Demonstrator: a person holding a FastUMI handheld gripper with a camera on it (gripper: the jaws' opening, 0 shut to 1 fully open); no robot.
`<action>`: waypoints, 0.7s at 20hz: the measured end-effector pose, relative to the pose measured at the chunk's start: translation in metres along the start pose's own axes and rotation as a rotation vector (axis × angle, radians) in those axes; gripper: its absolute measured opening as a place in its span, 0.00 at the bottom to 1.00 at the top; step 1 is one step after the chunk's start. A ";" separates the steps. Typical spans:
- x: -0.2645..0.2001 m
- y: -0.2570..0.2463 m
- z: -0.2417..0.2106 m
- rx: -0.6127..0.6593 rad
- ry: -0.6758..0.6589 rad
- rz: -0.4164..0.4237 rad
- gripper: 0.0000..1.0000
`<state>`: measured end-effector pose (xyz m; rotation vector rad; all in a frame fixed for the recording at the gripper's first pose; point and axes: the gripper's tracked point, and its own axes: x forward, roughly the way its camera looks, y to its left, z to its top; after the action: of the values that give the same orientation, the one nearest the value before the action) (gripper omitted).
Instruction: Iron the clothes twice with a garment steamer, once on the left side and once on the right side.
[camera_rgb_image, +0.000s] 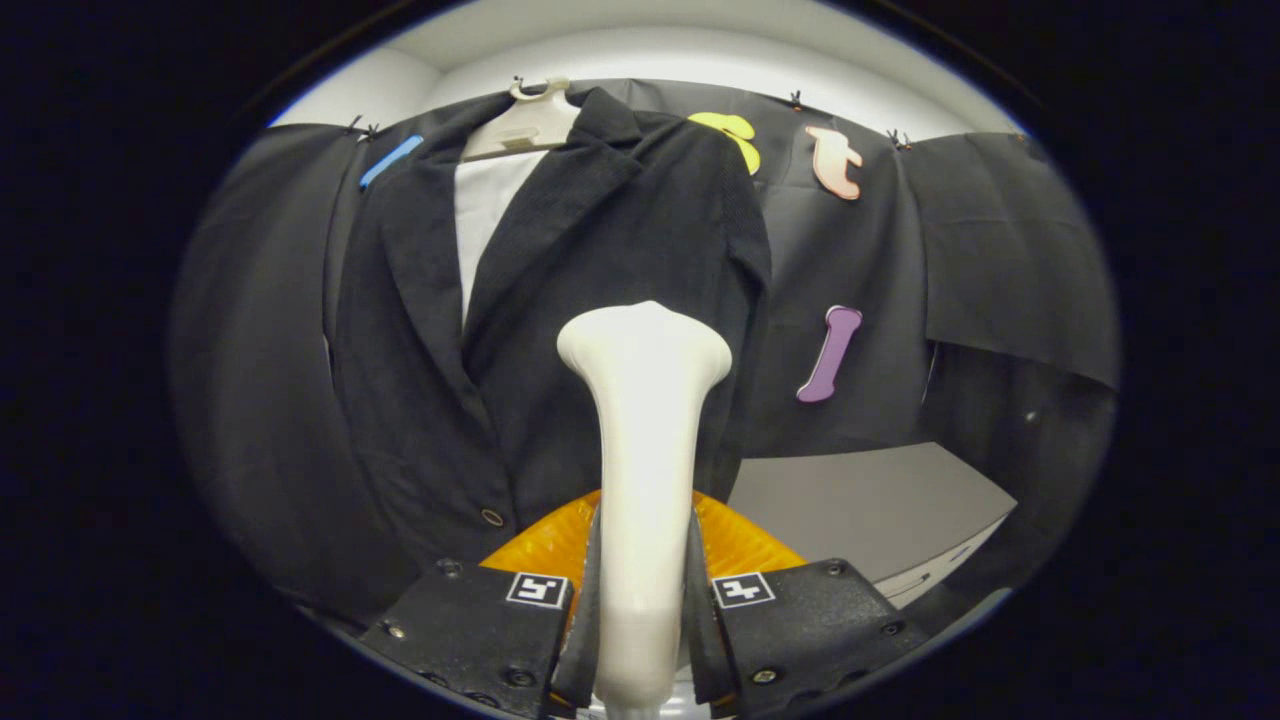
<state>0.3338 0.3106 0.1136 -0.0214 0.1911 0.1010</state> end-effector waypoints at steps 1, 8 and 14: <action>0.000 0.000 -0.005 0.004 0.009 -0.003 0.39; 0.000 -0.008 -0.044 -0.006 0.060 -0.021 0.39; -0.002 -0.012 -0.081 -0.007 0.096 -0.029 0.39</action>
<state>0.3177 0.2959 0.0348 -0.0356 0.2859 0.0717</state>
